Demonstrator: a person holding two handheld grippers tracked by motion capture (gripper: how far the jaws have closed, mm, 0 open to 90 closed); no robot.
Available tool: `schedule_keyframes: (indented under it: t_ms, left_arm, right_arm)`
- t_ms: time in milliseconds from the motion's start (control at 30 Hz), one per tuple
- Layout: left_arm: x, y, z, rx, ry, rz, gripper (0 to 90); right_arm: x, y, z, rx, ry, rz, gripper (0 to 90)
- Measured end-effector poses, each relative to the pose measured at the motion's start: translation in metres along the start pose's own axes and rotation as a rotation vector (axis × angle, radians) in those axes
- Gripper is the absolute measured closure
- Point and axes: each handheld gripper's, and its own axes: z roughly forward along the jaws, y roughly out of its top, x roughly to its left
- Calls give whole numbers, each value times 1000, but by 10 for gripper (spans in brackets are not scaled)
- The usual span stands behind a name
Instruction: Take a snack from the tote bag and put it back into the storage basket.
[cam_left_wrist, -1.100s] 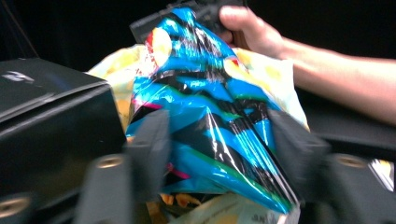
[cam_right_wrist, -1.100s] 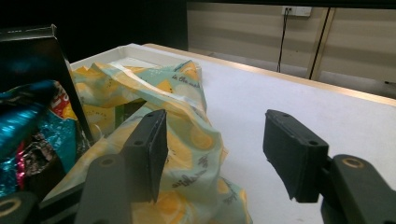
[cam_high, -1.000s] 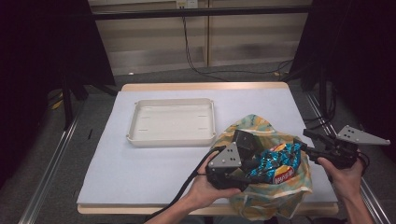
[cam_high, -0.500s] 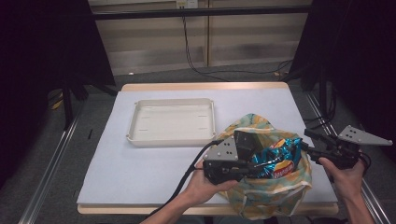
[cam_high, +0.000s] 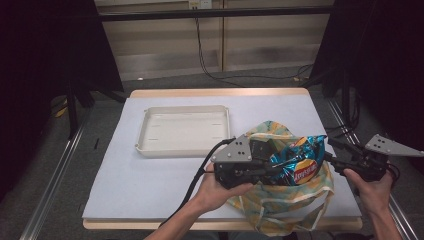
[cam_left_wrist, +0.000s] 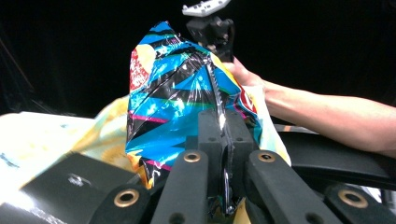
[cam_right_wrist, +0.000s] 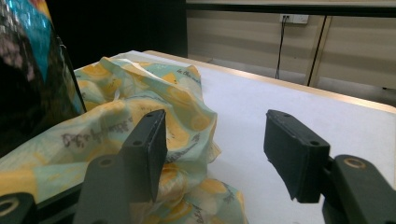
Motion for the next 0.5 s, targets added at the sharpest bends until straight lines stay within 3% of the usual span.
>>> schedule_keyframes:
  t_ms: [33, 200, 333, 500]
  left_arm:
    - [0, 1, 0, -17, -5, -6, 882]
    - [-1, 13, -1, 3, 5, 34, 883]
    - [5, 24, -6, -40, 9, 25, 883]
    - [8, 37, -13, -52, 18, 36, 883]
  right_arm:
    - [0, 0, -1, 0, 5, -2, 391]
    - [0, 1, -2, -8, 2, 6, 389]
    - [-1, 2, -3, -8, 1, -2, 387]
    - [-1, 2, -4, -19, 2, 1, 385]
